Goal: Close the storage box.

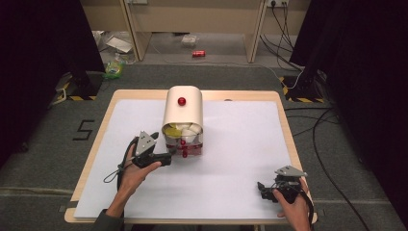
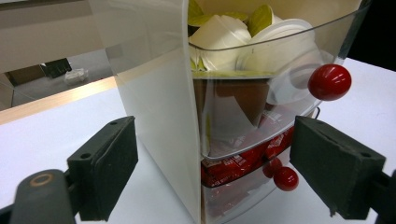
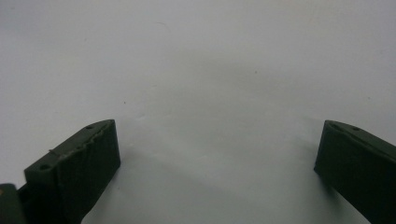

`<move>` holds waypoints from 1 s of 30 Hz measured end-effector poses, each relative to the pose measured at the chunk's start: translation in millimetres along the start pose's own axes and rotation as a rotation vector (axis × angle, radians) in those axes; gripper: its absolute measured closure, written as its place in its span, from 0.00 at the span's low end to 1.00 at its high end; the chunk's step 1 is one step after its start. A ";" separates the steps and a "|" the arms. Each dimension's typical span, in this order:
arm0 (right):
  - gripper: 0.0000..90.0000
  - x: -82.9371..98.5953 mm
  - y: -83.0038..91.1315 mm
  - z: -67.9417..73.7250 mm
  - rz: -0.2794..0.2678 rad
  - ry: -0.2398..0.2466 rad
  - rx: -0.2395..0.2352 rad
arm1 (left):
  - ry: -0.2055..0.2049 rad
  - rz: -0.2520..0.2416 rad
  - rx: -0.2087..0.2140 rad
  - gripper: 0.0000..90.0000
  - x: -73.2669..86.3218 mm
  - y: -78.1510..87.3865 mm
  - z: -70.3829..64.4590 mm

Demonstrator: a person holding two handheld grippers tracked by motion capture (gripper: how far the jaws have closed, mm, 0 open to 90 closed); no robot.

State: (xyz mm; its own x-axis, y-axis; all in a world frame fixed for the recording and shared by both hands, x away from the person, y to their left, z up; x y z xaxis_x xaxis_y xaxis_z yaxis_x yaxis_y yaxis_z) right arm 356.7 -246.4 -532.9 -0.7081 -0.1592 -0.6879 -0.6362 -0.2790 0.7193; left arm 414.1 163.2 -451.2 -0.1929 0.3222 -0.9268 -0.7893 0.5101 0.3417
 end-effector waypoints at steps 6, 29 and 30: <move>0.00 0.0 0.0 0.0 0.000 0.000 0.000 | 0.005 0.003 -0.002 0.16 1.4 2.6 0.8; 0.00 0.0 0.0 0.0 0.000 0.000 0.000 | 0.004 -0.003 -0.005 0.16 4.1 17.4 5.4; 0.00 0.0 0.0 0.0 0.000 0.000 0.000 | 0.004 -0.004 -0.005 0.16 4.6 18.6 5.7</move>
State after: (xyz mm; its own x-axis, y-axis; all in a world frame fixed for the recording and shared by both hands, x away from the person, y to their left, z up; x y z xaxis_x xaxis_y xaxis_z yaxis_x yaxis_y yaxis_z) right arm 356.7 -246.4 -532.9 -0.7082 -0.1592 -0.6879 -0.6362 -0.2787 0.7195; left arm 401.9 178.8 -448.3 -0.1920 0.3170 -0.9288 -0.7931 0.5073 0.3371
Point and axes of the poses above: each handheld gripper's, and its own axes: y roughly backward along the jaws, x roughly out of its underside, z roughly to its left, the point moved 5 cm from there along -y, roughly forward along the jaws, and after that the axes turned 8 degrees about -y, right-handed, at the moved point
